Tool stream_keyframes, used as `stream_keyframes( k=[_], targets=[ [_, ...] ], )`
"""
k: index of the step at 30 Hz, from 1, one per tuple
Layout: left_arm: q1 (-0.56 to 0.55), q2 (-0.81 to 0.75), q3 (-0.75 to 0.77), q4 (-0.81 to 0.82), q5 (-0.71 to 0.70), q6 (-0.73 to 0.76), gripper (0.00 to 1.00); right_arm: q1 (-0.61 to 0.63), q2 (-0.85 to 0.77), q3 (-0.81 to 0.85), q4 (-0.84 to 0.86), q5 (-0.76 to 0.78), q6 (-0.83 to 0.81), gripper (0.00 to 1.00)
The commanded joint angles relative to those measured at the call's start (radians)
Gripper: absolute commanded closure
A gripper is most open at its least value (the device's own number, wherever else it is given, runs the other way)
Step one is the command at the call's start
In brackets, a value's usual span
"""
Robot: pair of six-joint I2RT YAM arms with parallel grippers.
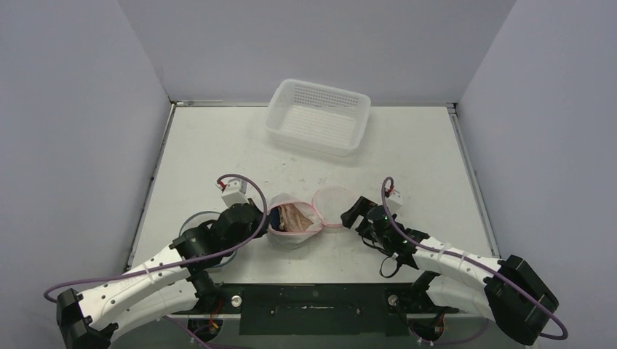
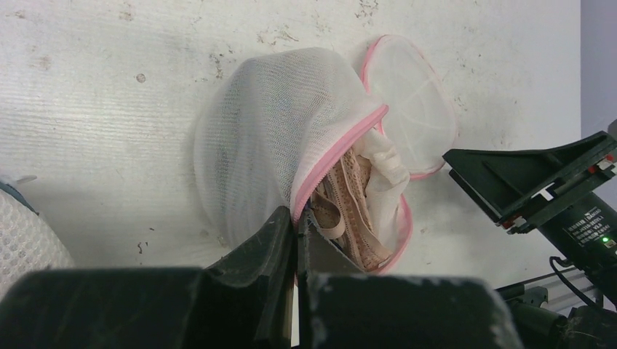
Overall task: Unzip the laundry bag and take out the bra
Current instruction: Open the laundry bag at the center of the board.
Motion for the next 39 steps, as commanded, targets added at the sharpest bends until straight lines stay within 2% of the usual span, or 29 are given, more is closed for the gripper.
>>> stream_keyframes(
  k=[1,5,8,10,13,14,16,22,27,30,35,39],
  targets=[
    [-0.005,-0.021,-0.009,0.026,0.013,-0.012,1.00,-0.037,0.055,-0.036,0.226,-0.066,0.117,0.12],
    [-0.005,-0.020,-0.023,0.032,0.026,-0.013,1.00,-0.071,0.126,-0.036,0.323,-0.078,0.143,0.14],
    [-0.006,-0.015,-0.037,0.045,0.041,-0.014,1.00,-0.091,0.173,-0.034,0.398,-0.069,0.143,0.24],
    [-0.005,-0.012,-0.046,0.055,0.051,-0.015,1.00,-0.112,0.207,-0.026,0.445,-0.076,0.119,0.40],
    [-0.005,-0.011,-0.054,0.069,0.058,-0.019,1.00,-0.152,0.258,0.000,0.489,-0.132,0.071,0.70],
    [-0.005,-0.013,-0.055,0.075,0.060,-0.019,1.00,-0.155,0.253,0.008,0.486,-0.132,0.044,0.80],
    [-0.005,-0.015,-0.056,0.081,0.065,-0.020,1.00,-0.155,0.202,0.022,0.456,-0.113,-0.020,0.93],
    [-0.003,-0.028,-0.078,0.147,0.079,-0.023,1.00,-0.116,-0.131,0.037,0.296,-0.060,-0.324,0.95],
    [0.003,-0.015,-0.101,0.299,0.082,-0.007,1.00,-0.091,-0.341,0.085,0.146,-0.089,-0.483,0.95],
    [0.008,0.017,-0.063,0.378,0.073,0.024,1.00,-0.087,-0.409,0.149,0.091,-0.089,-0.544,0.95],
    [0.011,0.069,0.053,0.418,0.034,0.097,1.00,-0.080,-0.472,0.274,0.059,-0.093,-0.645,0.95],
    [0.013,0.072,0.025,0.527,0.022,0.119,1.00,-0.080,-0.498,0.289,0.058,-0.076,-0.655,0.95]
  ],
)
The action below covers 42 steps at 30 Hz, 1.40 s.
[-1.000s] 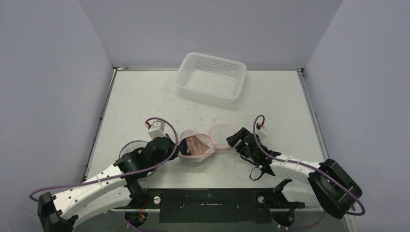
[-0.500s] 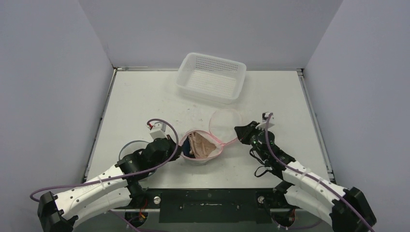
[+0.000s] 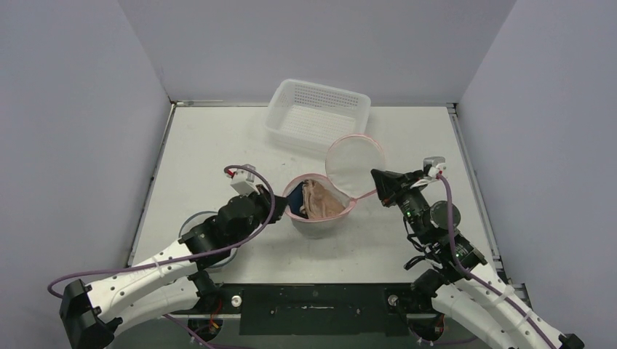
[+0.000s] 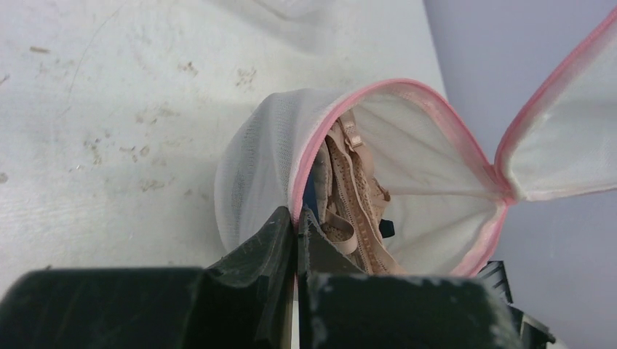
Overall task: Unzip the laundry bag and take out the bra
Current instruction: Open the laundry bag at the center of the board.
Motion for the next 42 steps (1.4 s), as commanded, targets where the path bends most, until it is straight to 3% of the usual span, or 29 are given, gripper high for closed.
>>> stream_keyframes(
  k=[1,9,17,18,21,22,25,29,34,42],
  targets=[
    [0.010,0.004,0.011,0.206,-0.044,0.047,1.00,0.008,-0.033,0.023,0.006,0.033,-0.053,0.95],
    [0.005,0.121,-0.196,0.358,-0.029,-0.065,1.00,0.009,-0.132,-0.225,-0.045,0.173,0.171,0.95],
    [-0.022,0.168,-0.210,0.376,-0.002,-0.079,1.00,0.010,-0.217,-0.257,-0.257,0.219,0.234,0.93],
    [-0.023,0.165,-0.205,0.369,-0.001,-0.075,1.00,0.011,-0.225,-0.242,-0.291,0.224,0.246,0.84],
    [-0.025,0.152,-0.180,0.330,0.004,-0.067,1.00,0.010,-0.242,-0.166,-0.382,0.227,0.249,0.40],
    [-0.026,0.148,-0.170,0.317,0.006,-0.066,1.00,0.011,-0.241,-0.132,-0.412,0.234,0.243,0.31],
    [-0.027,0.139,-0.135,0.275,0.012,-0.064,1.00,0.011,-0.204,-0.014,-0.476,0.233,0.186,0.17],
    [-0.027,0.146,-0.104,0.246,0.026,-0.066,1.00,0.011,-0.076,0.117,-0.467,0.059,0.109,0.19],
    [-0.035,0.166,-0.095,0.247,0.023,-0.061,1.00,0.036,0.162,0.178,-0.384,-0.220,0.151,0.34],
    [-0.045,0.197,-0.104,0.250,0.025,-0.066,1.00,0.402,0.428,0.159,-0.247,0.034,0.158,0.27]
  ],
)
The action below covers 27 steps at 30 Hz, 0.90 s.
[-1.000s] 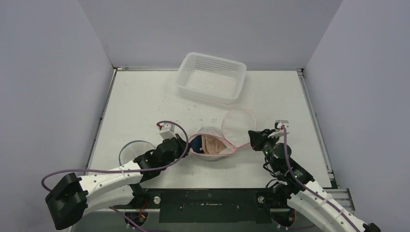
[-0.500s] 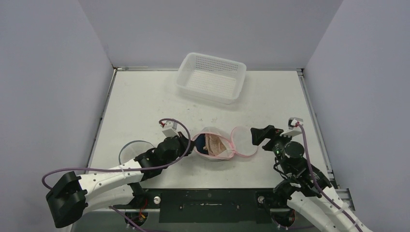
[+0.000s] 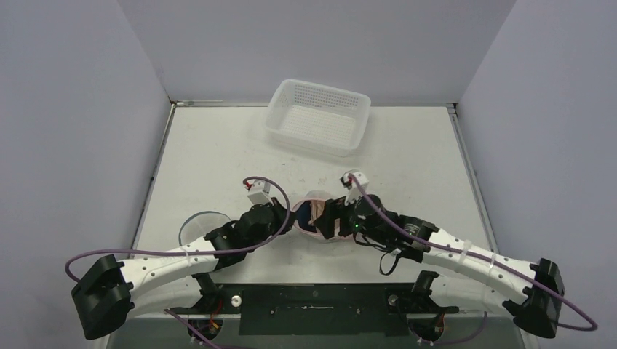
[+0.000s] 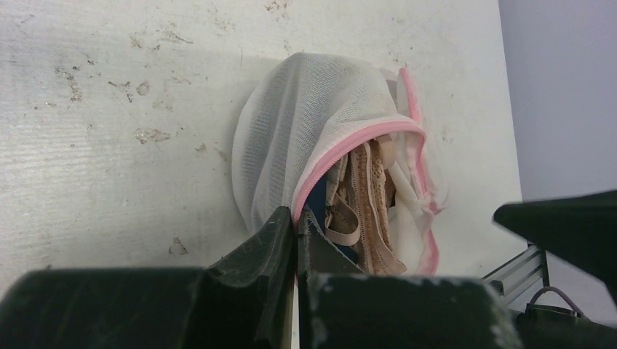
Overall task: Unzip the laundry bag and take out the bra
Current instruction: Open the laundry bag at the center of the board, then pick up the bra from the laundry bag.
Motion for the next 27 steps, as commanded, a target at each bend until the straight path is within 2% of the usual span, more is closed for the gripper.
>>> stream_keyframes(
  k=[1,5,10,19,24,27],
  targets=[
    [-0.009,0.019,0.036,0.012,0.009,0.001,1.00,0.161,0.103,-0.001,0.130,0.141,0.012,0.26],
    [-0.014,0.026,0.028,0.022,0.018,-0.004,1.00,0.196,0.191,-0.011,0.201,0.218,0.022,0.25],
    [-0.018,0.017,0.020,0.018,0.016,-0.007,1.00,0.225,0.295,0.028,0.161,0.332,0.020,0.26],
    [-0.019,0.006,0.017,0.027,0.021,-0.008,1.00,0.248,0.391,0.065,0.107,0.427,0.044,0.28],
    [-0.019,-0.001,0.006,0.027,0.017,-0.008,1.00,0.251,0.381,0.051,0.079,0.472,0.074,0.41],
    [-0.018,-0.004,0.000,0.023,0.013,-0.008,1.00,0.252,0.353,0.030,0.079,0.487,0.085,0.59]
  ],
)
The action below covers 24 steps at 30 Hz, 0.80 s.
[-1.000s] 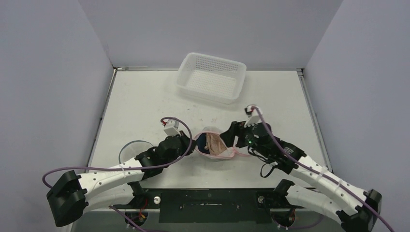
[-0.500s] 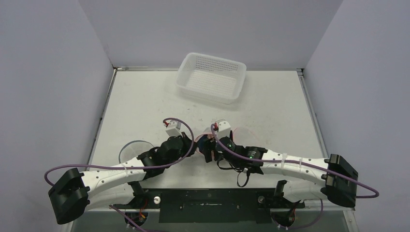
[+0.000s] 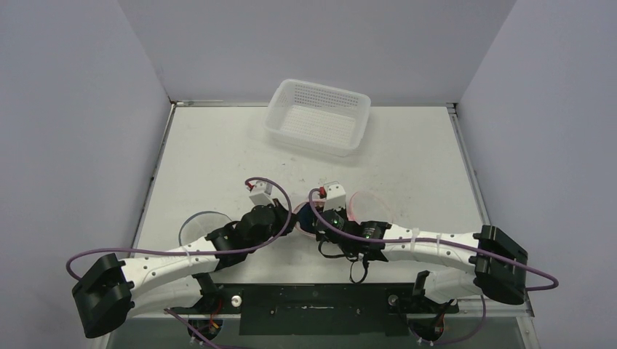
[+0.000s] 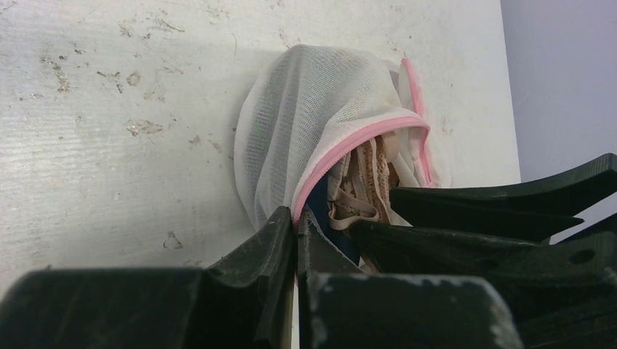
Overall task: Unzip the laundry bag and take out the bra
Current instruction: Pick up the bra from the laundry bag.
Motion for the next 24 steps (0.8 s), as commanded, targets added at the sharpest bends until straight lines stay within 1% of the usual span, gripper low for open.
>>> stream_keyframes(
  k=[1,3,4,5,6,7,8,11,13,15,17,24],
  targets=[
    [-0.007,-0.025,-0.002,0.023,0.000,-0.005,1.00,0.008,-0.052,0.005,-0.003,0.077,0.032,0.66],
    [-0.007,-0.026,-0.006,0.026,0.000,-0.009,1.00,0.008,-0.060,-0.001,-0.021,0.097,0.042,0.79],
    [-0.006,-0.027,-0.008,0.028,0.001,-0.009,1.00,0.008,-0.062,-0.002,-0.032,0.105,0.047,0.83],
    [-0.007,-0.028,-0.009,0.030,0.002,-0.009,1.00,0.008,-0.067,-0.004,-0.039,0.110,0.049,0.85],
    [-0.007,-0.028,-0.010,0.028,0.003,-0.009,1.00,0.008,-0.074,-0.006,-0.041,0.112,0.049,0.84],
    [-0.007,-0.029,-0.010,0.029,0.003,-0.010,1.00,0.008,-0.081,-0.011,-0.040,0.112,0.051,0.81],
    [-0.007,-0.029,-0.011,0.029,0.002,-0.010,1.00,0.008,-0.089,-0.014,-0.036,0.109,0.051,0.75],
    [-0.006,-0.029,-0.011,0.031,0.006,-0.010,1.00,0.013,-0.111,-0.018,-0.013,0.094,0.046,0.49],
    [-0.006,-0.028,-0.011,0.031,0.008,-0.010,1.00,0.023,-0.121,-0.015,0.003,0.088,0.041,0.39],
    [-0.007,-0.027,-0.011,0.032,0.011,-0.011,1.00,0.034,-0.122,-0.004,0.011,0.085,0.034,0.35],
    [-0.007,-0.026,-0.011,0.034,0.013,-0.012,1.00,0.041,-0.105,0.016,0.010,0.085,0.026,0.32],
    [-0.007,-0.029,-0.010,0.038,0.024,-0.015,1.00,0.045,-0.011,0.071,-0.023,0.123,0.030,0.32]
  ],
)
